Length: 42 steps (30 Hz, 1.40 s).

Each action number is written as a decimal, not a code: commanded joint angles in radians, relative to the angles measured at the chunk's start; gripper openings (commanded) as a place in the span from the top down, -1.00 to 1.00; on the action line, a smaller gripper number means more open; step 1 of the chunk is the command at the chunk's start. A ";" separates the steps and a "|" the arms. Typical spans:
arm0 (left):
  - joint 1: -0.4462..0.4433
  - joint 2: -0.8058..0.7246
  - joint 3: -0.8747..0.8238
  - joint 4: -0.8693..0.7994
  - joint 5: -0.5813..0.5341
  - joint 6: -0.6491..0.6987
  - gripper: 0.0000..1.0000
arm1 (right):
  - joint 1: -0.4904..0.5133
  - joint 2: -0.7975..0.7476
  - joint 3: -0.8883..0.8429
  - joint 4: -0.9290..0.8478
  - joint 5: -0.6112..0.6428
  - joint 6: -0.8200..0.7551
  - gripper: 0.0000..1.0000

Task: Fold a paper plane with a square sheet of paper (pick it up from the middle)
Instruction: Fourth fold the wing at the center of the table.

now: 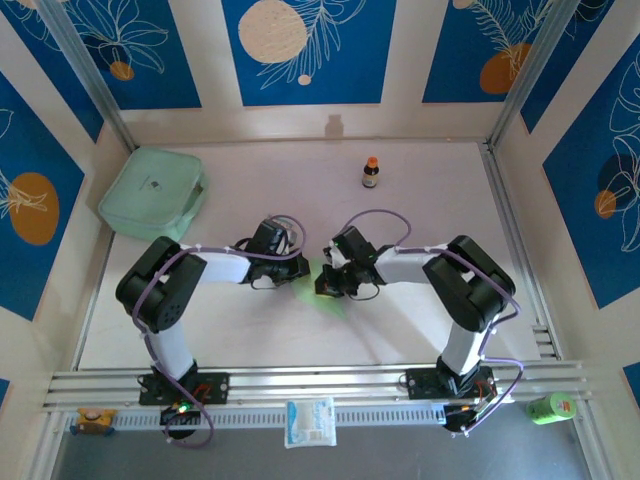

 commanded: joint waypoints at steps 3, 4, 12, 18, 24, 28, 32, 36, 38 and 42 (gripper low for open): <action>0.010 0.041 -0.030 -0.004 0.009 0.013 0.92 | 0.001 -0.041 -0.075 -0.047 0.024 -0.006 0.96; 0.012 0.042 -0.032 0.000 0.010 0.012 0.92 | 0.001 -0.055 -0.090 -0.042 0.018 -0.006 0.96; 0.018 0.043 -0.034 0.001 0.011 0.012 0.92 | -0.014 -0.144 -0.227 0.009 -0.018 0.004 0.96; 0.019 0.038 -0.031 -0.005 0.010 0.013 0.92 | -0.036 -0.224 -0.299 0.040 -0.064 0.007 0.94; 0.019 0.028 -0.030 -0.012 0.006 0.019 0.92 | -0.058 -0.317 -0.274 0.057 -0.077 0.004 0.94; 0.019 0.025 -0.030 -0.012 0.008 0.019 0.92 | -0.070 -0.244 -0.212 0.045 -0.081 -0.008 0.94; 0.019 0.022 -0.027 -0.012 0.014 0.019 0.91 | -0.070 -0.143 -0.166 0.053 -0.081 0.010 0.95; 0.021 0.002 -0.007 -0.029 0.031 0.044 0.86 | -0.060 -0.080 -0.193 0.045 -0.071 0.026 0.98; 0.022 -0.019 0.021 -0.063 0.030 0.065 0.82 | -0.056 -0.077 -0.239 0.078 -0.061 0.049 1.00; 0.007 -0.106 0.026 -0.026 0.040 0.038 0.81 | -0.060 -0.074 -0.251 -0.001 0.005 0.065 1.00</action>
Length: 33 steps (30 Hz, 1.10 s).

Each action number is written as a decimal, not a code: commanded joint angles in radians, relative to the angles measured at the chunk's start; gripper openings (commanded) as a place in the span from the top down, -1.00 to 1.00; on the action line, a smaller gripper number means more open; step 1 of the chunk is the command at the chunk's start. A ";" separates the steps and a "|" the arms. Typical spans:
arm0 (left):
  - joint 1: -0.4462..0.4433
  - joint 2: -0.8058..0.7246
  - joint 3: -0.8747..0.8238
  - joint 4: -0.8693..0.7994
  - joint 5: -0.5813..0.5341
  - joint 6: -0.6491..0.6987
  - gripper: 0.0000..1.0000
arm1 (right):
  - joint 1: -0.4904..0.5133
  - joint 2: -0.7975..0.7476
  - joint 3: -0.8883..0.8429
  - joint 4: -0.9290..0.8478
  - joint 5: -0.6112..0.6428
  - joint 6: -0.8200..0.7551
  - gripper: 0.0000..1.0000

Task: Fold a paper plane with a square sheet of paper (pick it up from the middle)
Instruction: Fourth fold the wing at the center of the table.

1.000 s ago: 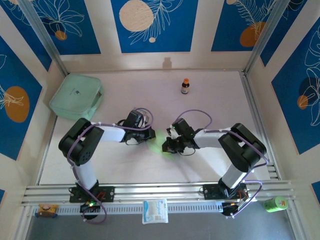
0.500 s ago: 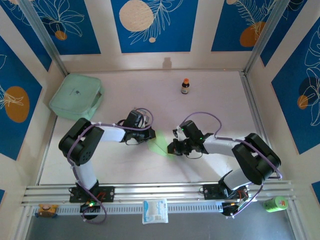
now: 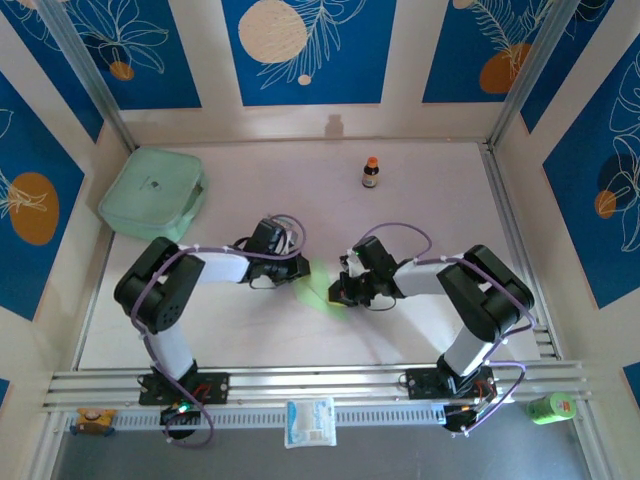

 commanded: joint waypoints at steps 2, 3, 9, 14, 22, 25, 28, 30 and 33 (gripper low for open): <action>-0.017 -0.106 0.022 -0.014 0.001 -0.011 0.82 | 0.005 0.031 -0.035 -0.183 0.112 0.013 1.00; -0.021 -0.109 0.016 -0.008 0.006 -0.025 0.82 | 0.004 0.025 -0.039 -0.181 0.113 0.013 1.00; -0.030 -0.070 -0.055 0.118 0.030 -0.108 0.86 | 0.000 0.024 -0.028 -0.182 0.102 0.006 1.00; -0.029 0.008 -0.064 0.170 0.036 -0.110 0.88 | 0.000 0.025 -0.032 -0.172 0.102 0.011 1.00; 0.031 0.046 -0.098 0.172 0.026 -0.070 0.89 | -0.001 0.026 -0.046 -0.162 0.103 0.016 1.00; 0.064 0.044 -0.089 0.129 0.020 -0.027 0.89 | -0.001 0.029 -0.050 -0.159 0.102 0.017 1.00; 0.095 0.045 -0.094 0.136 0.028 -0.011 0.90 | 0.000 0.029 -0.049 -0.156 0.102 0.018 1.00; 0.118 0.052 -0.099 0.146 0.036 -0.010 0.91 | 0.000 0.029 -0.050 -0.155 0.104 0.020 1.00; 0.150 0.055 -0.097 0.139 0.047 0.008 0.92 | -0.001 0.025 -0.053 -0.146 0.098 0.019 1.00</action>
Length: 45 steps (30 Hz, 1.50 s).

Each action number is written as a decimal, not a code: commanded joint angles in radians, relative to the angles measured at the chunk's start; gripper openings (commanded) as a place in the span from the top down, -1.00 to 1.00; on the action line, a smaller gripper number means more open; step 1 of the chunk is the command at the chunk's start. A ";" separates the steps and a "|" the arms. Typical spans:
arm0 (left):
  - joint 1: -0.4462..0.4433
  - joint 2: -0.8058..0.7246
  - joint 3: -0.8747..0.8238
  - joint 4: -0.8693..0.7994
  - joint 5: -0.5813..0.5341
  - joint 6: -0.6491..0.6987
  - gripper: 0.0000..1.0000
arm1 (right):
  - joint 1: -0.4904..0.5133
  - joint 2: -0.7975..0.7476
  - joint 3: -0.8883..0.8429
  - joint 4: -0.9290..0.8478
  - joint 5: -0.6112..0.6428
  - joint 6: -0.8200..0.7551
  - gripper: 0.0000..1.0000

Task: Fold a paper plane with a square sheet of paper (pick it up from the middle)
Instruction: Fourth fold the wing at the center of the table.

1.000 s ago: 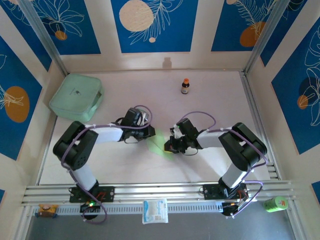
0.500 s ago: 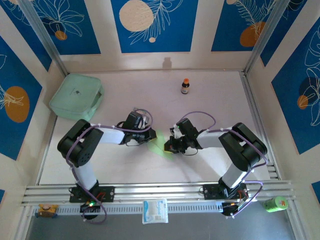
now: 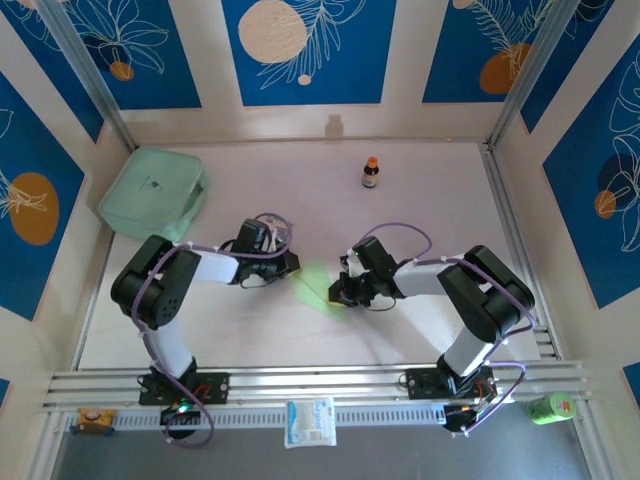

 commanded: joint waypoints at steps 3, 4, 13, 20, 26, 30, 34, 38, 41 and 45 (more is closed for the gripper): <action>0.066 0.016 -0.024 -0.039 -0.022 0.062 0.92 | -0.001 0.018 -0.063 -0.118 0.079 0.011 1.00; 0.070 0.012 -0.025 -0.045 -0.026 0.065 0.93 | -0.001 0.016 -0.065 -0.117 0.079 0.011 1.00; 0.072 -0.095 -0.020 -0.084 -0.039 0.039 0.92 | -0.001 0.010 -0.064 -0.092 0.053 0.008 1.00; 0.015 -0.207 -0.012 -0.126 -0.067 0.018 0.88 | -0.001 0.005 -0.063 -0.080 0.046 0.013 1.00; -0.128 -0.132 0.036 -0.090 -0.039 -0.005 0.87 | 0.000 -0.008 -0.061 -0.072 0.042 0.011 1.00; -0.188 -0.051 0.036 -0.043 -0.047 -0.044 0.88 | 0.000 -0.014 -0.063 -0.062 0.034 0.012 1.00; -0.192 0.011 0.017 -0.012 -0.046 -0.078 0.92 | -0.001 -0.030 -0.064 -0.062 0.031 0.008 1.00; -0.189 0.033 0.011 -0.036 -0.063 -0.074 0.93 | 0.001 -0.058 -0.077 -0.069 0.028 0.006 1.00; -0.188 0.041 0.008 -0.053 -0.072 -0.072 0.94 | 0.004 -0.090 -0.099 -0.079 0.024 0.002 0.98; -0.183 0.042 0.006 -0.067 -0.077 -0.070 0.95 | 0.014 -0.152 -0.150 -0.106 0.034 0.007 0.97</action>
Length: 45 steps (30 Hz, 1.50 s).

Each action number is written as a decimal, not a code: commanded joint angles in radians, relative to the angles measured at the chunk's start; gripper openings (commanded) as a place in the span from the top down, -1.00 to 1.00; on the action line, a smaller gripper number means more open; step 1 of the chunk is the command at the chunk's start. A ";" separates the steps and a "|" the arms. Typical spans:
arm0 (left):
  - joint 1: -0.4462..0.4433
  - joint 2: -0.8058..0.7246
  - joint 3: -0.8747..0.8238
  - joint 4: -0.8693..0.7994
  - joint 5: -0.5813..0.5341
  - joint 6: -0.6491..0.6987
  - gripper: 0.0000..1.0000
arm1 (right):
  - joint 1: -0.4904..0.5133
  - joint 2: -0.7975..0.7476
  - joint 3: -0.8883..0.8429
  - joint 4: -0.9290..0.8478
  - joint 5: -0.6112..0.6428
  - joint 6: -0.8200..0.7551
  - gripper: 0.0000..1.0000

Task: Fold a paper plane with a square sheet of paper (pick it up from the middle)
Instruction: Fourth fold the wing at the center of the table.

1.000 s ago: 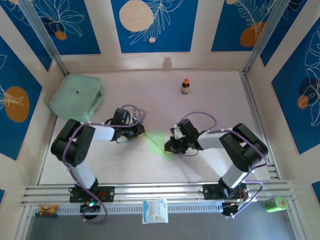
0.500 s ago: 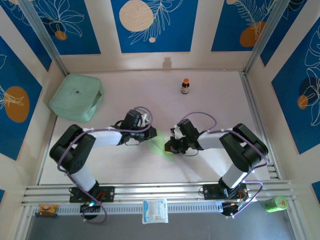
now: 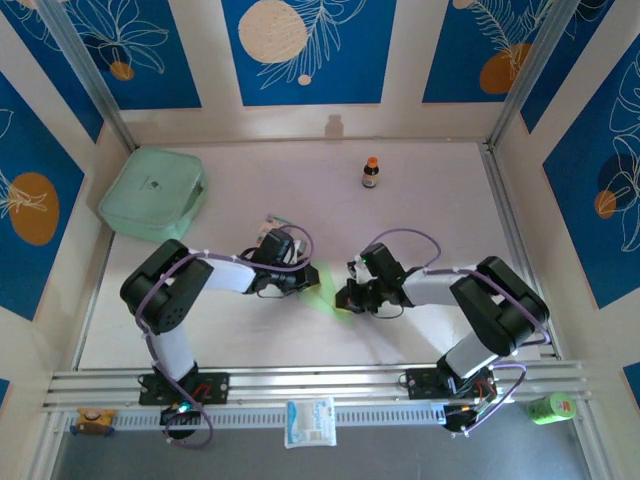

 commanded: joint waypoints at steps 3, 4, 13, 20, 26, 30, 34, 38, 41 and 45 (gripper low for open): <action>0.016 0.032 -0.018 -0.050 -0.035 0.000 0.95 | 0.019 -0.102 -0.110 -0.105 0.028 0.021 0.96; 0.018 0.032 -0.020 -0.049 -0.035 0.000 0.95 | 0.021 -0.123 -0.128 -0.108 0.032 0.025 0.97; 0.026 0.022 -0.020 -0.070 -0.043 0.005 0.95 | 0.024 -0.369 -0.170 -0.270 0.077 0.088 0.74; 0.026 0.014 -0.018 -0.054 -0.030 -0.017 0.95 | 0.024 -0.380 -0.165 -0.243 0.048 0.209 0.37; 0.025 0.018 -0.017 -0.037 -0.015 -0.034 0.95 | 0.029 -0.290 -0.142 -0.162 0.003 0.231 0.34; 0.028 0.017 -0.017 -0.037 -0.017 -0.034 0.95 | 0.033 -0.248 -0.139 -0.108 -0.007 0.249 0.34; 0.029 0.018 -0.017 -0.035 -0.010 -0.037 0.95 | 0.038 -0.231 -0.133 -0.078 -0.005 0.261 0.38; 0.029 0.017 -0.015 -0.029 -0.005 -0.041 0.95 | 0.041 -0.229 -0.118 -0.078 0.007 0.261 0.39; 0.029 0.018 -0.013 -0.022 0.001 -0.046 0.95 | 0.041 -0.227 -0.110 -0.071 0.012 0.259 0.39; 0.029 0.015 -0.012 -0.020 0.001 -0.049 0.95 | 0.043 -0.218 -0.094 -0.078 0.012 0.256 0.39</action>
